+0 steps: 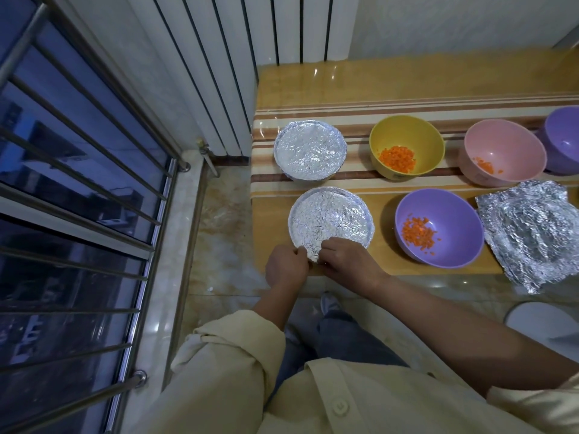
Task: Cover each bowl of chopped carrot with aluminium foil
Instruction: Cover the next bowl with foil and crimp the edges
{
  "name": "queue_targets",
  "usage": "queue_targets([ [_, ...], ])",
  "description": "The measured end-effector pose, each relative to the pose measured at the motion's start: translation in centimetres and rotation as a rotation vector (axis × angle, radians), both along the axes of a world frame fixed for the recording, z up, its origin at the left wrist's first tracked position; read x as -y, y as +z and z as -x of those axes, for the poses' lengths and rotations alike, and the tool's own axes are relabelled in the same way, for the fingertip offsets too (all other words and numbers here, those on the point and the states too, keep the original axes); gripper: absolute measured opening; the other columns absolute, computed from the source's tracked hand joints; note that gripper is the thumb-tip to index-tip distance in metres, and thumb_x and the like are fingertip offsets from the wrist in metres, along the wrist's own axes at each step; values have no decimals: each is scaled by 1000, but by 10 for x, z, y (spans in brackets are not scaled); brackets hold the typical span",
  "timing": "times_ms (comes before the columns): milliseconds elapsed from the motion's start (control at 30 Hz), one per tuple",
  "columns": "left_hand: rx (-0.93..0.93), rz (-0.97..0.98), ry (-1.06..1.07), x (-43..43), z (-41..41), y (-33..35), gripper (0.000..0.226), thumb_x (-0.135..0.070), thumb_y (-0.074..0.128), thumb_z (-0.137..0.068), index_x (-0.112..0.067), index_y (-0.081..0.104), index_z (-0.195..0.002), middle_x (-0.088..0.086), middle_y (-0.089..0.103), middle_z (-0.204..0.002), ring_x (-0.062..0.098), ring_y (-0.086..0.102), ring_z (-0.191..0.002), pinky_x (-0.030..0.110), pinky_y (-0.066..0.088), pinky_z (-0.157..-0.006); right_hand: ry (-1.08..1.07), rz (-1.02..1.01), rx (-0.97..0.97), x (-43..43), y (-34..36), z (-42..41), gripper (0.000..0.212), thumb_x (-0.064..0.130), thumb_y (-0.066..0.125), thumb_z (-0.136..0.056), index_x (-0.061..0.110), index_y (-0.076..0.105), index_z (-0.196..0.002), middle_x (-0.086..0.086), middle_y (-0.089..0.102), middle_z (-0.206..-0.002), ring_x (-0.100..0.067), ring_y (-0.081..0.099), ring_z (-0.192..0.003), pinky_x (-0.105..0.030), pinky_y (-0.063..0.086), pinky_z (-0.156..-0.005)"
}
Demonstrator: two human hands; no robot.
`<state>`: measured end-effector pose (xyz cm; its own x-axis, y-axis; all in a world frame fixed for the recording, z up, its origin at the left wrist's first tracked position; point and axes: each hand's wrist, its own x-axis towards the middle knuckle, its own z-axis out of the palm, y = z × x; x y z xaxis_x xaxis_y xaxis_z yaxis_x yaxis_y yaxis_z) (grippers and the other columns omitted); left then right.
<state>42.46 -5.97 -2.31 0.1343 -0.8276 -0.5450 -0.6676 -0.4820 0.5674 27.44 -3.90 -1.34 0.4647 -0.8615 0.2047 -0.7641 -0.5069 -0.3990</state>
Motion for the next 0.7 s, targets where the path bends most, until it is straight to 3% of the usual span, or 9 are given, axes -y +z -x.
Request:
queue_targets([
  [200,-27,-64,-1,-7,-2,-1,58,-63,47,-82,-12,74,-75,7,74,-82,27,70,-81,36,55,-78,5,37,-9,1,-1,-1,24,1,82,-62,7,59,-60,-6,53,-61,-24,54,-54,-24,33,-45],
  [367,60,22,-25,-5,3,0,38,-33,52,-95,-6,76,-84,12,73,-84,30,67,-83,32,47,-67,-24,34,3,0,-5,-2,23,2,80,-64,8,58,-59,-5,52,-61,-23,53,-54,-22,29,-48],
  [500,61,26,-27,1,0,1,36,-34,53,-94,-8,76,-85,11,73,-84,30,67,-84,31,49,-67,-45,13,39,2,-5,-2,16,22,64,-78,10,65,-68,-3,56,-65,-21,56,-59,-23,34,-48],
  [567,71,32,-39,4,-5,3,37,-34,54,-94,-8,77,-84,11,73,-84,30,67,-83,30,46,-67,-23,-6,46,1,-3,4,16,24,75,-75,10,67,-77,-3,58,-72,-21,56,-65,-24,36,-51],
  [700,31,15,-56,8,-9,9,48,-44,46,-81,-8,77,-74,9,74,-77,28,69,-75,39,58,-75,-5,-14,7,-4,-1,15,20,15,83,-68,12,66,-78,-3,59,-76,-24,57,-69,-29,42,-51],
])
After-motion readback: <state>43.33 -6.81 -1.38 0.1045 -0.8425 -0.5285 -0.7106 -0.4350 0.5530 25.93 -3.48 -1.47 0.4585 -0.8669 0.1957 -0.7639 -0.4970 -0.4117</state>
